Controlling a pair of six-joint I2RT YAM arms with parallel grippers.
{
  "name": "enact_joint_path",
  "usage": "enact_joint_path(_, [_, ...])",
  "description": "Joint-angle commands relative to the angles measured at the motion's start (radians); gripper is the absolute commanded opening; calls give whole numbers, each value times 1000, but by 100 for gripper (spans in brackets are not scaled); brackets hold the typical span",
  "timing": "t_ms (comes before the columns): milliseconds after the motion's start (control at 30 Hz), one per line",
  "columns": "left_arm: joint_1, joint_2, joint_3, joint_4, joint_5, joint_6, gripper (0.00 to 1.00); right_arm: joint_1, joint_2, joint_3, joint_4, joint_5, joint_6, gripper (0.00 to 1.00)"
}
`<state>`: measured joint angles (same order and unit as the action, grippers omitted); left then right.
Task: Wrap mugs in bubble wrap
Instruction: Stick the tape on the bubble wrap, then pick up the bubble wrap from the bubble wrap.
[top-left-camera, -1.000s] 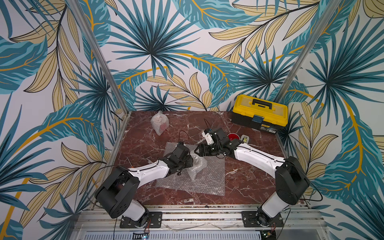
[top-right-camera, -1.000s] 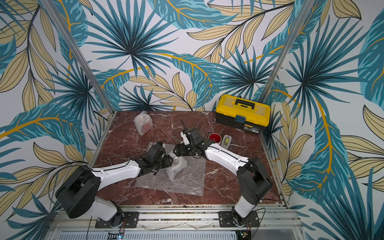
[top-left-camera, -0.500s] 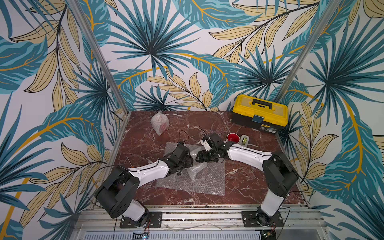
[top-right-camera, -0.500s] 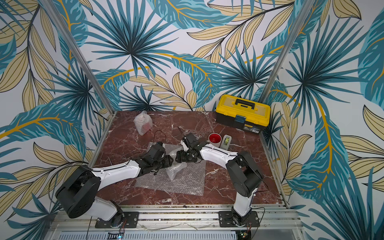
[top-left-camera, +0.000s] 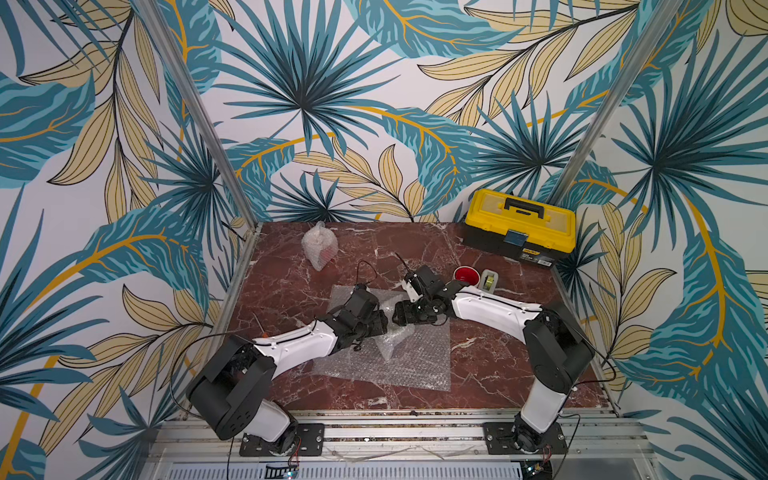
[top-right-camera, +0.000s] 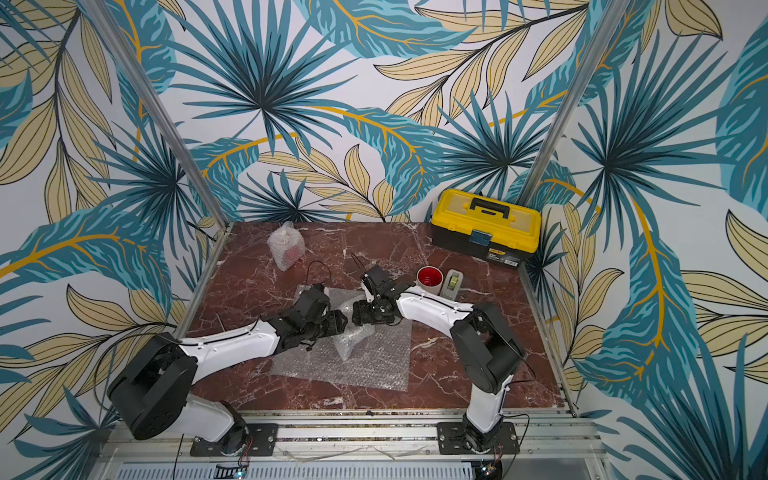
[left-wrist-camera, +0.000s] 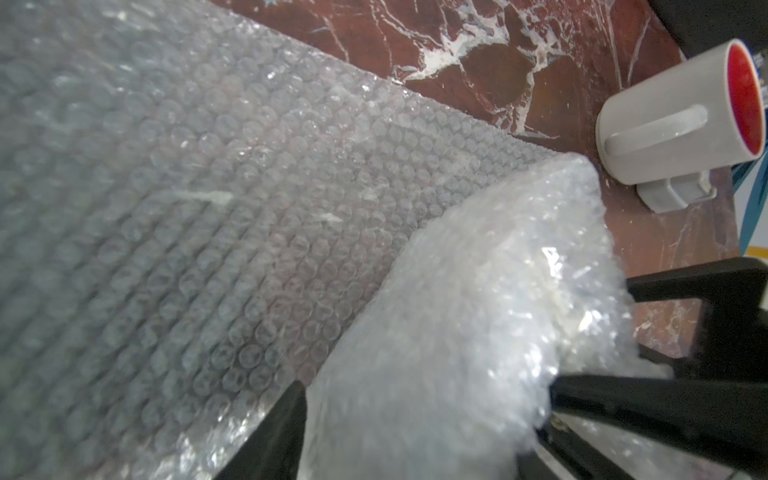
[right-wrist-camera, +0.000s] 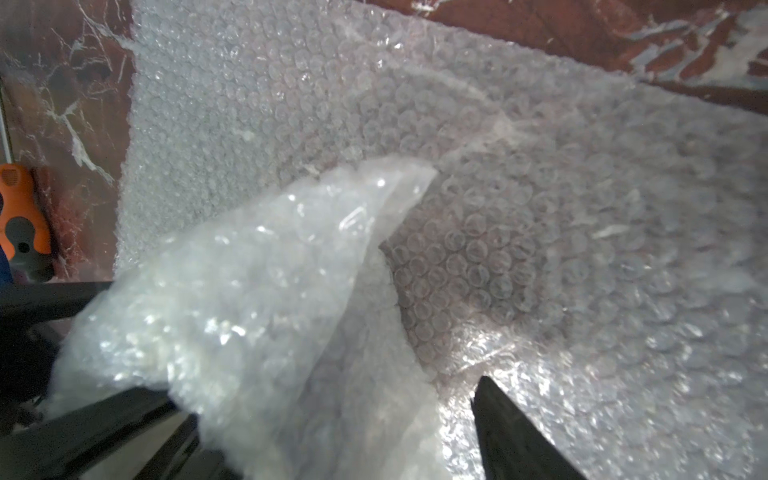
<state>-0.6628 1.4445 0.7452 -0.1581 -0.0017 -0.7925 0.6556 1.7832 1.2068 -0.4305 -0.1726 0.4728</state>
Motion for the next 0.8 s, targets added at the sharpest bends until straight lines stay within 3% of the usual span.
enact_joint_path(0, [-6,-123,31,-128,-48,-13,71,-10,-111,-30,21,-1,-5,74])
enact_joint_path(100, [-6,-205,39,-214,-91,4,78,-11,-212,-67,86,17,11,74])
enact_joint_path(167, [-10,-245,39,-236,-82,27,88,-12,-281,-111,135,63,30,75])
enact_joint_path(233, [-34,-267,37,-246,-63,55,91,-15,-354,-166,191,122,41,76])
enact_joint_path(433, [-228,-231,31,-261,-133,111,91,-52,-528,-288,251,288,32,76])
enact_joint_path(533, [-309,-180,34,-272,-207,112,88,-85,-566,-314,238,297,28,76])
enact_joint_path(767, [-340,-44,82,-329,-310,97,77,-99,-567,-347,229,256,44,76])
